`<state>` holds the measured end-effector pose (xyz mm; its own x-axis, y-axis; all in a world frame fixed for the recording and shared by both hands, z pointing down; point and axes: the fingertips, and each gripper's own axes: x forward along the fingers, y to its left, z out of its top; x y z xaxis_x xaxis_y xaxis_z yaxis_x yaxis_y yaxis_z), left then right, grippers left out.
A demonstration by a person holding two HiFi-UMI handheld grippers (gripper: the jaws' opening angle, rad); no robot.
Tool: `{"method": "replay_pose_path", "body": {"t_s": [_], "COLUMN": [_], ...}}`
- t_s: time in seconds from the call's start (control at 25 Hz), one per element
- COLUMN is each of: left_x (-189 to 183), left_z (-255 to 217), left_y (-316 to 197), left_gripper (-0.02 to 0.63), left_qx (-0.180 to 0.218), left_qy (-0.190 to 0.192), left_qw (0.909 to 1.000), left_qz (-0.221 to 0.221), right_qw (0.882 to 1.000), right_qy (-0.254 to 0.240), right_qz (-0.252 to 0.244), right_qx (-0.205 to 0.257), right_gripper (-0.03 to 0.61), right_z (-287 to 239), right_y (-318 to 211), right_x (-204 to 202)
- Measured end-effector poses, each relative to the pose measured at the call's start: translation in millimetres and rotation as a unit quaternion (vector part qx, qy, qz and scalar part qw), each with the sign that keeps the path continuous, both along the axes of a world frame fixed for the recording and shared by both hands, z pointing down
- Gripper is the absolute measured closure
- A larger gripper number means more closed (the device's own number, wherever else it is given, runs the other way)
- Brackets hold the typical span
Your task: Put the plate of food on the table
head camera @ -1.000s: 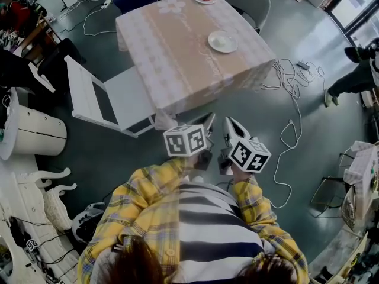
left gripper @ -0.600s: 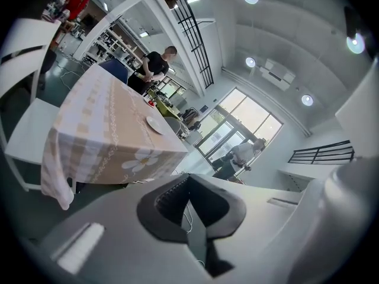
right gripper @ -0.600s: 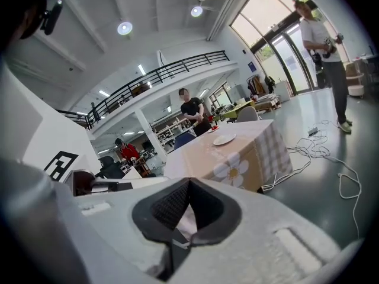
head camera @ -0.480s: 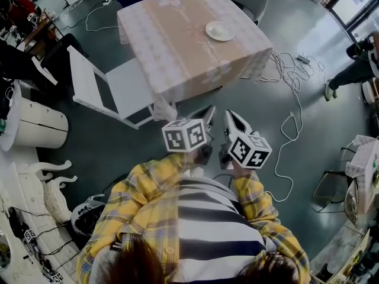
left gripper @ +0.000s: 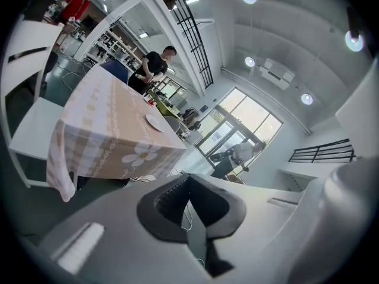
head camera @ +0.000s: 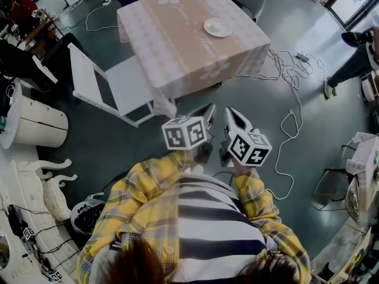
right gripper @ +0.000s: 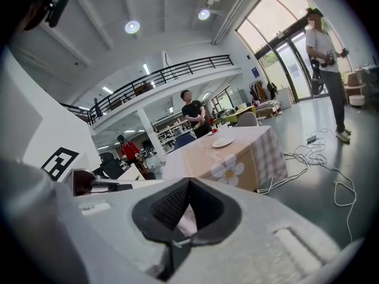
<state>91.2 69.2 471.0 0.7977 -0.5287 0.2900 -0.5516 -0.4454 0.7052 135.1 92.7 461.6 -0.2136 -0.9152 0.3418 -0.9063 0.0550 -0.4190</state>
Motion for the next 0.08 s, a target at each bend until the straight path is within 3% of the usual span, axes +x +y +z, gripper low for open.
{"method": "replay_pose_path", "body": {"t_s": [0.08], "left_x": [-0.1], "left_z": [0.1], "left_y": [1.0], "left_gripper": [0.615], "left_qx": [0.0], "left_qy": [0.0], "left_qw": [1.0], "left_qz": [0.0], "right_qw": [1.0], "right_qy": [0.001], "right_qz": [-0.001], "right_qx": [0.001], "right_gripper": [0.581], "right_z": [-0.8], "right_y": [1.1], "right_x": [-0.8]}}
